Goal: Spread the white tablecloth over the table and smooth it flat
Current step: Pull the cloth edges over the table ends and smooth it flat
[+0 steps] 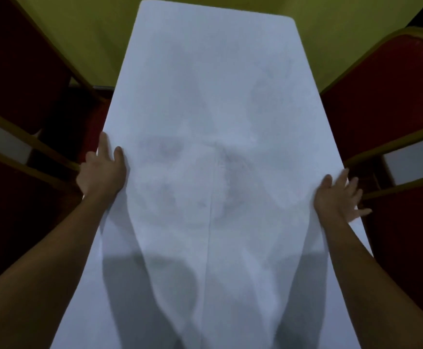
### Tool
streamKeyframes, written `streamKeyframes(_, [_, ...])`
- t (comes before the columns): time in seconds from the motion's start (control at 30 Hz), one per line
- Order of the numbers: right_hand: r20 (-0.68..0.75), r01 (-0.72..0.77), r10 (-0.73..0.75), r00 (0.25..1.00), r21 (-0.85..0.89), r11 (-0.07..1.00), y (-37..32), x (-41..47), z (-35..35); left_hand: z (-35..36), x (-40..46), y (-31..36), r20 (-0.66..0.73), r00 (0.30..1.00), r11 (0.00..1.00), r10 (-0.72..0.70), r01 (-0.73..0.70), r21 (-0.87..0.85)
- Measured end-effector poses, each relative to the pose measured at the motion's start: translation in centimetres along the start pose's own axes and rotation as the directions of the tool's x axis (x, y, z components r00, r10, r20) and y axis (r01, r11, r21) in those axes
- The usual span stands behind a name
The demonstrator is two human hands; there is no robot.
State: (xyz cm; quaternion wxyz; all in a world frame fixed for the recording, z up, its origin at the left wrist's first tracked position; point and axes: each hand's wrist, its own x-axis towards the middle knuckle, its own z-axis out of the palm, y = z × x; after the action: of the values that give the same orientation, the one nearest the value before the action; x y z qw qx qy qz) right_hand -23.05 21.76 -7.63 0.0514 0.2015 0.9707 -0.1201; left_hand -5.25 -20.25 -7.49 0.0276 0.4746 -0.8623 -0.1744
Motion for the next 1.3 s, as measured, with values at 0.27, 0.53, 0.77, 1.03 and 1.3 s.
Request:
streamKeyframes(0.27, [0.090, 0.661, -0.660, 0.746, 0.015, 0.750, -4.1, -16.9, 3.8, 3.5, -14.1, 2.6, 0.059, 0.905, 0.900, 0.422, -0.425, 0.093])
streamKeyframes(0.53, [0.140, 0.732, -0.721, 0.679, -0.051, 0.680, 6.7, -17.8, 1.5, 2.7, -23.8, -2.8, 0.126, 0.900, 0.897, 0.418, -0.430, 0.100])
streamKeyframes(0.77, [0.110, 0.561, -0.553, 0.826, -0.057, 0.826, 21.0, -15.9, -1.6, 0.7, -30.6, -10.4, 0.068, 0.971, 0.966, 0.230, -0.236, 0.106])
streamKeyframes(1.03, [0.198, 0.394, -0.382, 0.903, -0.024, 0.919, 22.3, -21.1, -2.7, 0.9, -39.4, -9.1, 0.061, 0.998, 1.000, 0.006, -0.008, 0.025])
streamKeyframes(1.3, [0.316, 0.865, -0.817, 0.482, -0.027, 0.501, 21.5, -32.1, 0.0, 3.1, -44.1, -6.4, 0.318, 0.836, 0.852, 0.447, -0.507, 0.133])
